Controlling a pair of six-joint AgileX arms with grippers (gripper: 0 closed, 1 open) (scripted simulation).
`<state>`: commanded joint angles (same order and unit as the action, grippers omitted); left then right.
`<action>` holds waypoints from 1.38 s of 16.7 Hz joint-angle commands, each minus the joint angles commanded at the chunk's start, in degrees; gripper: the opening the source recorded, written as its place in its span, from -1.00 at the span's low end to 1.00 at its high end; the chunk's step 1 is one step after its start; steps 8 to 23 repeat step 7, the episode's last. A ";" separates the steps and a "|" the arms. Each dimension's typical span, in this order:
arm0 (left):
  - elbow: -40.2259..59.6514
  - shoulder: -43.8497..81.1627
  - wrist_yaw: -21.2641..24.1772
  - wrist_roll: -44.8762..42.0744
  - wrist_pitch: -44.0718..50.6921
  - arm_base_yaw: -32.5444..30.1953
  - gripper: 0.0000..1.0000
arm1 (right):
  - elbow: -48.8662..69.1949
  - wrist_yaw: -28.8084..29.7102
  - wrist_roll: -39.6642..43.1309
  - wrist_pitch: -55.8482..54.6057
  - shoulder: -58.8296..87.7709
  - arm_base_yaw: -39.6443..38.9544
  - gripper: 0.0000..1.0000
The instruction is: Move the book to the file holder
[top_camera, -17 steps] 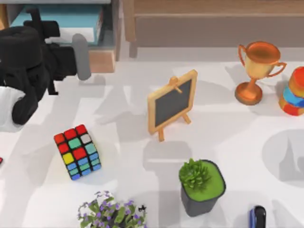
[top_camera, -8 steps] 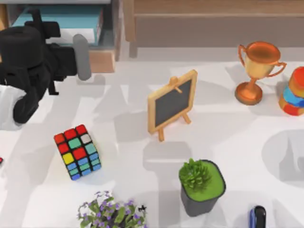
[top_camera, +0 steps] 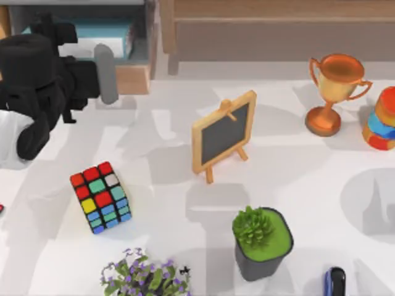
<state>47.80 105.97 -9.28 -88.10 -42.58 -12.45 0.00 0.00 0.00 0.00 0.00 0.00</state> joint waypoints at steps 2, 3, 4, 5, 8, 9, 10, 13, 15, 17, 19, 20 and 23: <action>0.00 0.00 0.00 0.00 0.00 0.00 1.00 | 0.00 0.00 0.00 0.00 0.00 0.00 1.00; 0.00 0.00 0.00 0.00 0.00 0.00 1.00 | 0.00 0.00 0.00 0.00 0.00 0.00 1.00; 0.00 0.00 0.00 0.00 0.00 0.00 1.00 | 0.00 0.00 0.00 0.00 0.00 0.00 1.00; 0.00 0.00 0.00 0.00 0.00 0.00 1.00 | 0.00 0.00 0.00 0.00 0.00 0.00 1.00; 0.00 0.00 0.00 0.00 0.00 0.00 1.00 | 0.00 0.00 0.00 0.00 0.00 0.00 1.00; 0.00 0.00 0.00 0.00 0.00 0.00 1.00 | 0.00 0.00 0.00 0.00 0.00 0.00 1.00; 0.00 0.00 0.00 0.00 0.00 0.00 1.00 | 0.00 0.00 0.00 0.00 0.00 0.00 1.00; 0.00 0.00 0.00 0.00 0.00 0.00 1.00 | 0.00 0.00 0.00 0.00 0.00 0.00 1.00; 0.00 0.00 0.00 0.00 0.00 0.00 1.00 | 0.00 0.00 0.00 0.00 0.00 0.00 1.00; 0.00 0.00 0.00 0.00 0.00 0.00 1.00 | 0.00 0.00 0.00 0.00 0.00 0.00 1.00; 0.00 0.00 0.00 0.00 0.00 0.00 1.00 | 0.00 0.00 0.00 0.00 0.00 0.00 1.00; 0.00 0.00 0.00 0.00 0.00 0.00 1.00 | 0.00 0.00 0.00 0.00 0.00 0.00 1.00; 0.00 0.00 0.00 0.00 0.00 0.00 1.00 | 0.00 0.00 0.00 0.00 0.00 0.00 1.00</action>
